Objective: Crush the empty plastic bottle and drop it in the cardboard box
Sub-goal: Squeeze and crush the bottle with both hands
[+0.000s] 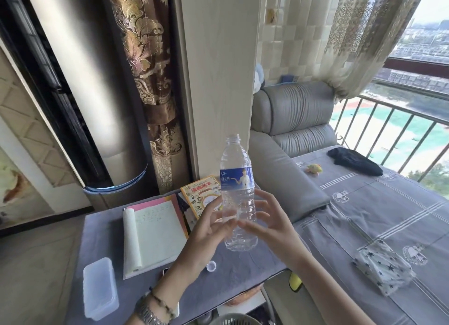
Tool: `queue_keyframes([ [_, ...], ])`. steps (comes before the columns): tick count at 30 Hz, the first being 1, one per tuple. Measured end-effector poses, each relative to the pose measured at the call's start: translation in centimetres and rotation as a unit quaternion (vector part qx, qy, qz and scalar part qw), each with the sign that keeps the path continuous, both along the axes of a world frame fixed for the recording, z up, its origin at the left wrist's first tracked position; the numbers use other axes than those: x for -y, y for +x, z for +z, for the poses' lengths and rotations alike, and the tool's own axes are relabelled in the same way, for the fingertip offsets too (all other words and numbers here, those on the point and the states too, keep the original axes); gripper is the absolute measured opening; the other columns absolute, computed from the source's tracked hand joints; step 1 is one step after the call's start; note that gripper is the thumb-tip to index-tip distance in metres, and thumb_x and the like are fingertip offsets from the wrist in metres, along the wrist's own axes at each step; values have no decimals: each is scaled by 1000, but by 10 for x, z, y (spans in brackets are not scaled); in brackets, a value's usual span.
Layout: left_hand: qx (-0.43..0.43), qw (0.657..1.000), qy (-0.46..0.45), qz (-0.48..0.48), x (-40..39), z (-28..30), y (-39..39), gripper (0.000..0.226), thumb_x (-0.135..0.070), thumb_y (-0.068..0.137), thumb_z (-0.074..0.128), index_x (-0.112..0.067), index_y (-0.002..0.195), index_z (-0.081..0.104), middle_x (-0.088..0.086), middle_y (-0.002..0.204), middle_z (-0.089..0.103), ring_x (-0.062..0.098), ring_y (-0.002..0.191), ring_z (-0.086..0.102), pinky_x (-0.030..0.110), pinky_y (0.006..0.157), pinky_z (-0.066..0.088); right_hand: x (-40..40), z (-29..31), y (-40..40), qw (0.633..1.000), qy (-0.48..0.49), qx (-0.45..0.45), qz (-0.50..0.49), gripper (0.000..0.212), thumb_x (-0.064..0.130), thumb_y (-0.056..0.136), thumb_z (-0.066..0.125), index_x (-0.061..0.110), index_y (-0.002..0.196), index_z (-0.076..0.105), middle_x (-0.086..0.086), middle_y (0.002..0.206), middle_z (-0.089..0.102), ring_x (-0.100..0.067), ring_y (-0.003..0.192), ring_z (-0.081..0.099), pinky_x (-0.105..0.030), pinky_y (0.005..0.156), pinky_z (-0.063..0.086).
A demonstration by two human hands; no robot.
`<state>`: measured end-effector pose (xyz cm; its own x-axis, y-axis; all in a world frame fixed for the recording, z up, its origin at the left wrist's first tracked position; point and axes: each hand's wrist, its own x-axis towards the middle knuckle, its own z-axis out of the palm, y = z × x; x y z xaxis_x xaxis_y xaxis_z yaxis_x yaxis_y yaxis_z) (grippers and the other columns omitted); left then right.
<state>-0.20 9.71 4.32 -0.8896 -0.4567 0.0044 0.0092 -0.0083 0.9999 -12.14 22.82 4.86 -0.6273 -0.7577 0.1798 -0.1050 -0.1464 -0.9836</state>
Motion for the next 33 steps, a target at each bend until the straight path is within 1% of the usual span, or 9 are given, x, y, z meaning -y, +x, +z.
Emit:
queue_keyframes([
  [3,3,1000,-6,7,2,0,1,51,-49,73,68,-59,119,47,-14,118,67,2,112,62,32,96,48,-1,-4,1,1000,13,11,24,73,21,71,83,35,132,45,7,111,68,-13,104,67,-25,74,57],
  [6,6,1000,-3,19,5,-4,3,64,-49,74,69,-46,133,43,-9,123,65,7,114,62,41,103,46,-2,-8,3,998,35,4,46,80,24,69,84,39,135,41,2,120,66,-20,109,66,-33,83,57],
  [11,11,999,15,35,6,-7,4,81,-58,65,71,-44,138,38,-8,130,62,9,119,59,45,107,41,-3,-13,7,999,37,7,34,76,31,71,83,42,134,43,-2,120,67,-23,107,67,-37,87,57],
  [13,14,999,17,24,5,-12,5,85,-62,64,73,-45,139,35,-11,130,61,7,121,57,37,103,44,-3,-13,8,999,36,9,30,73,30,72,82,42,134,44,-2,119,67,-23,106,68,-35,84,57],
  [16,22,1000,7,-6,3,-15,8,79,-61,64,74,-57,132,34,-20,128,62,-4,118,56,18,85,50,-4,-12,9,999,36,7,28,69,28,76,80,42,134,44,-2,119,67,-22,104,69,-34,84,57],
  [19,27,999,-2,-21,2,-13,9,68,-50,72,72,-64,124,30,-23,130,59,-2,119,56,21,88,50,-5,-10,10,999,35,3,21,67,26,77,78,42,133,44,-4,120,67,-22,106,68,-38,88,56],
  [23,17,1000,-6,-14,2,-11,9,71,-38,76,69,-56,131,29,-23,126,62,-3,116,58,16,85,52,-3,-8,14,999,25,15,15,66,23,77,76,38,133,45,-6,122,65,-23,108,67,-44,93,54],
  [27,9,1000,-4,26,1,-9,10,72,-36,72,72,-54,131,35,-22,118,67,-3,109,62,15,79,53,1,-8,19,999,0,36,0,63,13,79,75,33,131,48,-7,117,68,-23,103,69,-35,87,57],
  [33,12,998,-2,63,1,-11,9,64,-15,83,69,-53,128,42,-20,112,70,-2,105,65,9,74,51,9,-13,25,998,-14,61,-26,61,7,77,73,29,129,49,-13,111,69,-29,95,71,-40,83,59],
])
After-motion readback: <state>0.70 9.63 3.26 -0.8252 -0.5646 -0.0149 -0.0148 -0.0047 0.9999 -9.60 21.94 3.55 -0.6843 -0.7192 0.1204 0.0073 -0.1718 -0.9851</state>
